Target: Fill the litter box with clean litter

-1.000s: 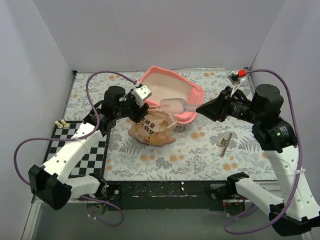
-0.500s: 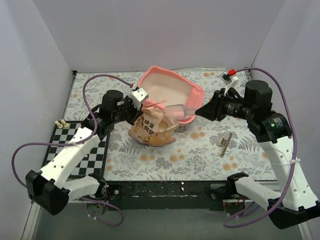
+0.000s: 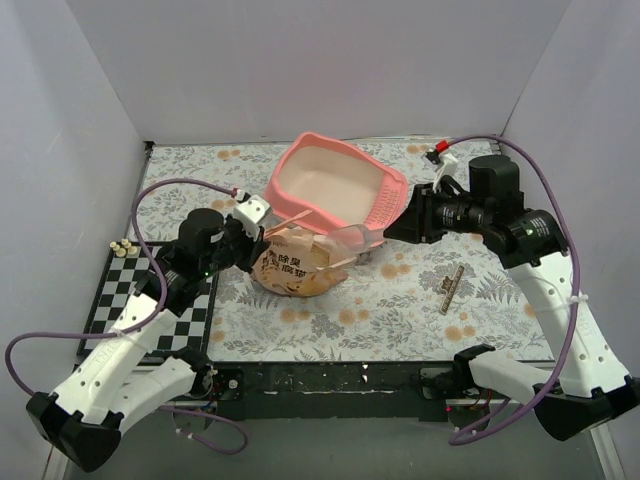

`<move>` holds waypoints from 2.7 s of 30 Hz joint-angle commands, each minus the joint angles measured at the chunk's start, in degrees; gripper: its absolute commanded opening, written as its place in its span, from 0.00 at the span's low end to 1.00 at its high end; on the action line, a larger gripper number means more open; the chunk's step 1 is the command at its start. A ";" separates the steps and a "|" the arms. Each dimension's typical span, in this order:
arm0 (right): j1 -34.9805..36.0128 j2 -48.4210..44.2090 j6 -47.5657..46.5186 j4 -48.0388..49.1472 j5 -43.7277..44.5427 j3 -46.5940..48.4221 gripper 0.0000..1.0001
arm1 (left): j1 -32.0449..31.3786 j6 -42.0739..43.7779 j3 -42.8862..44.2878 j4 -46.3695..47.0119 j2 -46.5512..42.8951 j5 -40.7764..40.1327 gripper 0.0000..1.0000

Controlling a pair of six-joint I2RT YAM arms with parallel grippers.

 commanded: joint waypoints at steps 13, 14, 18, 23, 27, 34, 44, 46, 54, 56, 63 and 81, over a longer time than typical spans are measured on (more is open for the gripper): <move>18.56 7.69 6.76 6.00 18.22 0.21 0.01 | -0.48 -0.25 5.21 -2.94 -9.38 -4.79 0.00; 18.65 8.30 6.85 6.00 18.49 0.56 0.01 | -0.65 -0.25 5.31 -3.56 -9.91 -5.23 0.00; 19.61 11.73 6.85 4.86 19.81 2.84 0.01 | -1.18 -0.34 5.83 -4.97 -11.58 -6.55 0.00; 20.23 16.30 5.53 3.63 20.25 3.20 0.01 | -1.27 -1.48 4.43 -4.27 -11.85 -5.85 0.00; 20.23 18.24 5.97 8.71 16.92 -1.01 0.01 | -1.27 -2.45 0.66 -1.73 -12.46 -5.06 0.00; 19.27 22.89 5.88 14.00 9.37 -3.92 0.01 | -1.27 -3.24 -4.53 1.96 -13.17 -3.83 0.00; 11.97 24.31 9.04 26.29 -8.29 -15.16 0.01 | -1.27 -4.91 -8.05 5.92 -12.82 -0.14 0.00; 11.88 24.66 10.53 29.72 -10.33 -17.53 0.01 | -1.27 -4.91 -8.84 6.54 -12.64 -0.05 0.00; 12.67 25.89 18.00 42.03 -16.13 -21.32 0.01 | -1.27 -5.26 -9.55 8.21 -11.68 -0.14 0.00; 13.19 26.59 20.29 45.45 -16.75 -22.37 0.01 | -1.27 -5.09 -9.55 8.39 -11.41 -0.14 0.00; 15.13 25.71 35.92 68.81 -16.23 -31.42 0.01 | -1.27 -3.95 -10.07 8.56 -10.97 1.27 0.00; 24.62 30.54 58.53 106.01 -3.05 -39.51 0.01 | -1.18 18.63 -7.61 12.52 -8.24 -2.86 0.00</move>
